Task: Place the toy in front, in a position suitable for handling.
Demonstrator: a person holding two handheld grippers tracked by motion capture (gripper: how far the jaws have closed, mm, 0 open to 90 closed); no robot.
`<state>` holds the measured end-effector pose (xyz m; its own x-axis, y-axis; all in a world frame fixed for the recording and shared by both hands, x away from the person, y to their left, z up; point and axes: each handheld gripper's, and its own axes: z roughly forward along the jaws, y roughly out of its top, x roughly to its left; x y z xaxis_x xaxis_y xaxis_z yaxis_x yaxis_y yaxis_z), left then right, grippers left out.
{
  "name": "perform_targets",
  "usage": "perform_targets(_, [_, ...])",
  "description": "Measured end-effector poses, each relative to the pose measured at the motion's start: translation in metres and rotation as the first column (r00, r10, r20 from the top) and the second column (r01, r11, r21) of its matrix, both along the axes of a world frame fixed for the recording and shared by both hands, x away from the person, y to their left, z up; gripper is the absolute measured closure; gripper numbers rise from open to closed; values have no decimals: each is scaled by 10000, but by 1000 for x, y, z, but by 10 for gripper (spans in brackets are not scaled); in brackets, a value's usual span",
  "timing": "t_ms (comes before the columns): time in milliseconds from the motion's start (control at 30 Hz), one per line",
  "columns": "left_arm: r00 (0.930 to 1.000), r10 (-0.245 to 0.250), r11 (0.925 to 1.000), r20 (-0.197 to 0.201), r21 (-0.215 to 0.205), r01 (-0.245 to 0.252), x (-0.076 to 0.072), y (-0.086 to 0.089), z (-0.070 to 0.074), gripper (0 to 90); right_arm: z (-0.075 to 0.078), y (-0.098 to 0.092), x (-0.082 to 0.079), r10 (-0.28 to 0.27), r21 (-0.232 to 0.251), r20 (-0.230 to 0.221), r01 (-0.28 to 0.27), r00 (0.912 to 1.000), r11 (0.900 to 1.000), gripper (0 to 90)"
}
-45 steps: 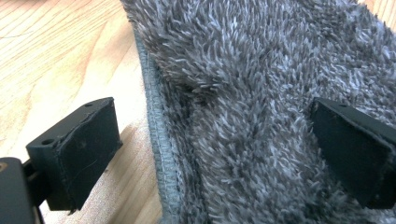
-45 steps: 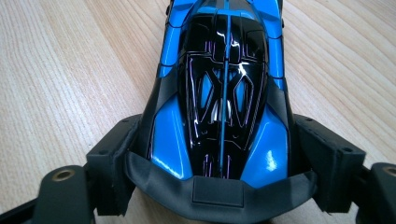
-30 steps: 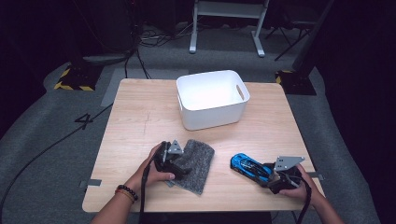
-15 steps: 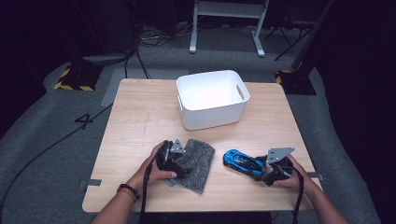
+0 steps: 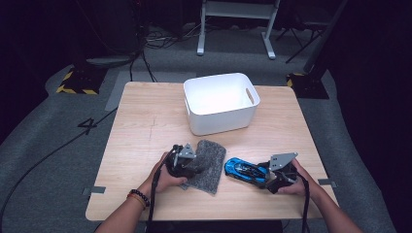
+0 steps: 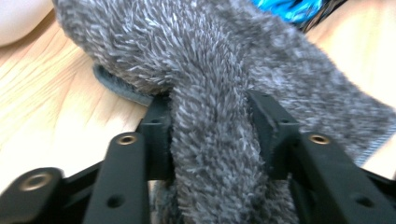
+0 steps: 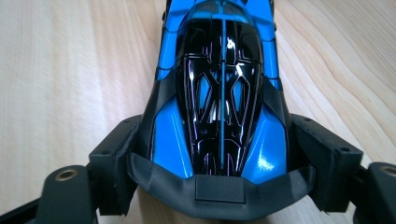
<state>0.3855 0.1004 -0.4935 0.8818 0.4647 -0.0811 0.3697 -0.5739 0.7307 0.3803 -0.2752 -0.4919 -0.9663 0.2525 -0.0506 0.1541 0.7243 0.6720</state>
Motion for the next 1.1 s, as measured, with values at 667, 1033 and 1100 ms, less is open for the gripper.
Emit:
perform_targets(667, [9850, -1532, 9857, 799, -584, 1581, -1, -71, 27, 600, -4, 36, -1, 569, -36, 174, -568, 9982, 9984, 242])
perform_targets(1033, [9897, -1384, 9902, 380, -149, 1390, 9, -79, 14, 601, -10, 21, -1, -352, 453, -270, 364, 9990, 9983, 199])
perform_targets(1100, [9903, -1365, 9905, 255, -159, 1369, 13, -75, 12, 602, -10, 21, -2, -322, 504, -230, 334, 9992, 9982, 227])
